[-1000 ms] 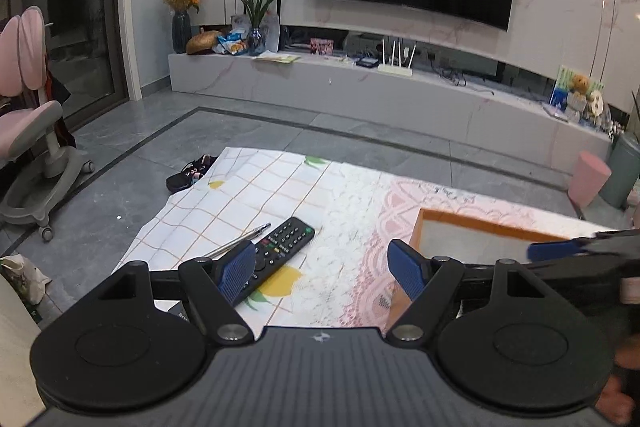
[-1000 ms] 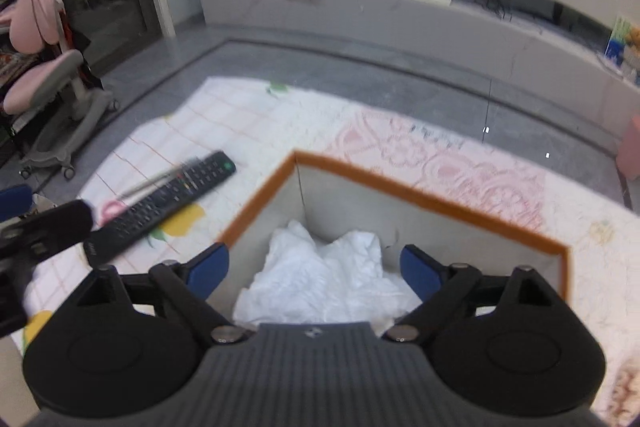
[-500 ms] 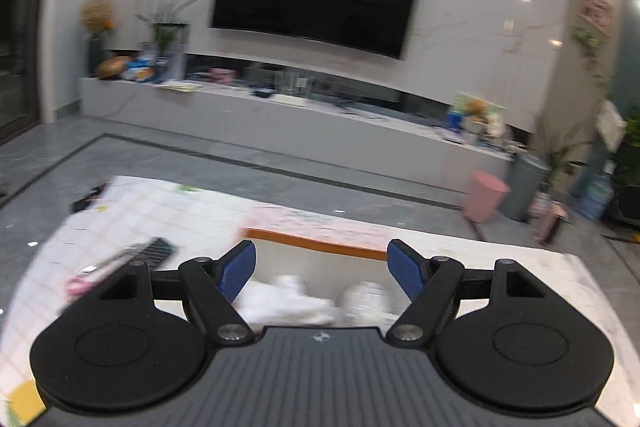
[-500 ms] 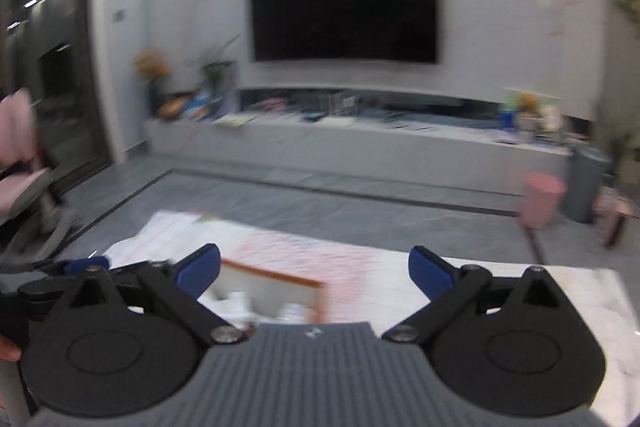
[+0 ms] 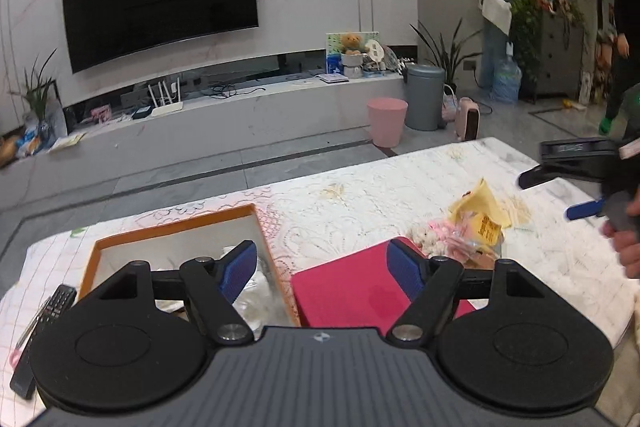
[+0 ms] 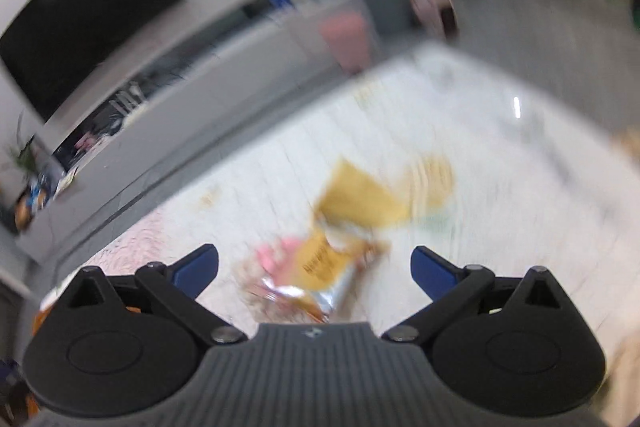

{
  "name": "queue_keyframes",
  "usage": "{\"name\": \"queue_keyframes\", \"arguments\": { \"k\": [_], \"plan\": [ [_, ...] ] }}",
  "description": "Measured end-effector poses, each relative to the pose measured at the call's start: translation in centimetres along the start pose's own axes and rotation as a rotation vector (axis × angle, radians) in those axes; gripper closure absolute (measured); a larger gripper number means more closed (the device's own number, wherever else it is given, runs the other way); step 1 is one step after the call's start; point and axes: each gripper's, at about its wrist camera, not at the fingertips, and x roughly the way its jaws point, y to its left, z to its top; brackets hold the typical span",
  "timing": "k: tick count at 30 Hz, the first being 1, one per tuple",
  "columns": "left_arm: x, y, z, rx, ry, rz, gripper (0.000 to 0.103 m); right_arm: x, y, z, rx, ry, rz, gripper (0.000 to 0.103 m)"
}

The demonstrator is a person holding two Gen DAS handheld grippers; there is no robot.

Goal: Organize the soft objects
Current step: 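Move the right tool to the table and grasp the yellow Deeyeo snack bag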

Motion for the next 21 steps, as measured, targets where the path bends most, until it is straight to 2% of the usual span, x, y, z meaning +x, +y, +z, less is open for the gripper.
{"name": "queue_keyframes", "arguments": {
  "k": [5, 7, 9, 14, 16, 17, 18, 19, 21],
  "plan": [
    [1.7, -0.2, -0.8, -0.025, 0.039, -0.074, 0.016, 6.8, -1.8, -1.3, 0.174, 0.105, -0.010, 0.004],
    [2.4, 0.3, -1.1, -0.038, 0.049, -0.063, 0.016, 8.4, -1.6, -1.2, 0.205, 0.119, 0.014, 0.004],
    [2.9, 0.9, -1.4, -0.055, 0.066, -0.045, 0.016, 9.9, -0.6, -1.1, 0.206, 0.117, 0.017, 0.005],
    [3.6, 2.7, -1.7, -0.134, 0.121, -0.049, 0.016, 12.9, 1.0, -1.3, 0.122, 0.116, -0.122, 0.006],
    [3.6, 3.3, -1.7, -0.150, 0.127, -0.043, 0.016, 13.9, 1.1, -1.5, 0.108, 0.130, -0.140, 0.009],
    [3.5, 3.5, -1.8, -0.155, 0.129, -0.043, 0.016, 14.3, 0.9, -1.7, 0.112, 0.131, -0.138, 0.012],
    [3.6, 3.7, -1.7, -0.159, 0.132, -0.045, 0.016, 14.4, 0.6, -1.8, 0.121, 0.129, -0.124, 0.023],
    [3.6, 3.8, -1.7, -0.164, 0.136, -0.046, 0.016, 14.5, 0.3, -2.0, 0.133, 0.128, -0.099, 0.029],
    [3.7, 3.9, -1.6, -0.176, 0.145, -0.049, 0.016, 14.3, 0.2, -2.0, 0.122, 0.134, -0.100, 0.036]
  ]
}}
